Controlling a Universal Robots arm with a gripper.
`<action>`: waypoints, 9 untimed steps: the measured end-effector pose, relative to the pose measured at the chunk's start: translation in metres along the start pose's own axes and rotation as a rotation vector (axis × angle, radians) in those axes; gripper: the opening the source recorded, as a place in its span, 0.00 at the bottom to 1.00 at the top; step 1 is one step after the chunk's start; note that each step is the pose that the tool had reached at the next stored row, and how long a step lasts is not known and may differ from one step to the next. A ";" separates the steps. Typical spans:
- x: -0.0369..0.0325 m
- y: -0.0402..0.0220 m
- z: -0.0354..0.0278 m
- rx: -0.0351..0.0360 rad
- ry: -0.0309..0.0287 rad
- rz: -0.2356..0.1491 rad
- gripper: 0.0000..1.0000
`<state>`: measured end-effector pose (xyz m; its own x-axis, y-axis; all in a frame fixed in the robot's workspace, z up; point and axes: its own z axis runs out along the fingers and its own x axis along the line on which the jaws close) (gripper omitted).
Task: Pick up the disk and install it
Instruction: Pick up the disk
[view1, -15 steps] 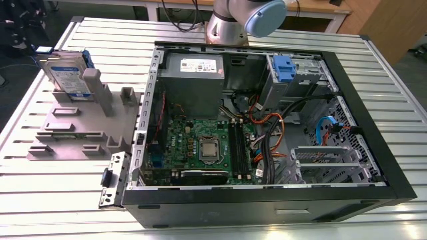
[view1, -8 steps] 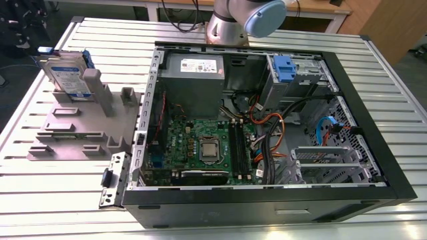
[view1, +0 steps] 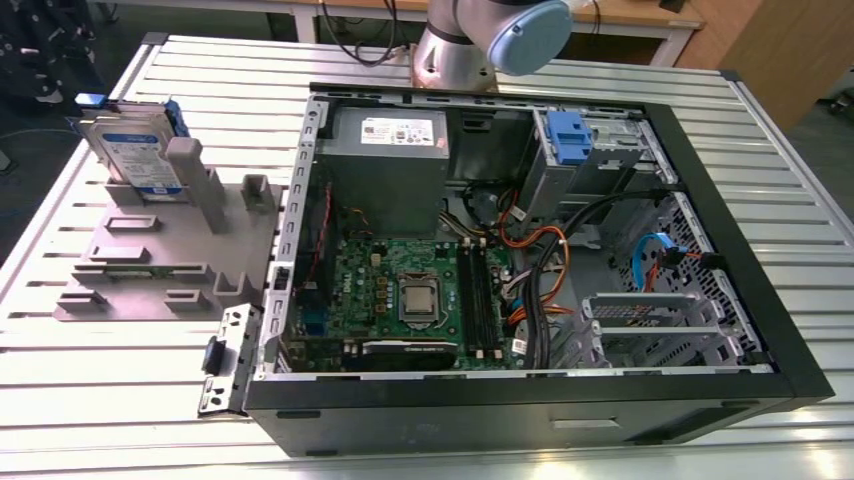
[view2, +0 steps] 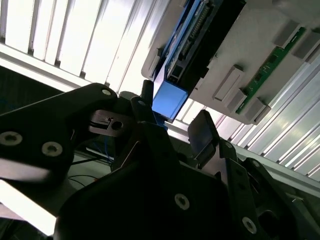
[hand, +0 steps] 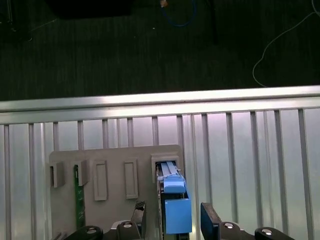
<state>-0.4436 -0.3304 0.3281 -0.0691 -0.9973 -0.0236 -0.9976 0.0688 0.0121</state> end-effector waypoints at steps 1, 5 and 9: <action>0.0001 0.0001 0.0012 0.0020 -0.0003 -0.001 0.55; 0.0001 0.0001 0.0048 0.0036 -0.0002 -0.005 0.55; 0.0002 0.0001 0.0087 0.0033 -0.0001 -0.010 0.55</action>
<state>-0.4438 -0.3303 0.3194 -0.0589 -0.9980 -0.0238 -0.9982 0.0588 0.0086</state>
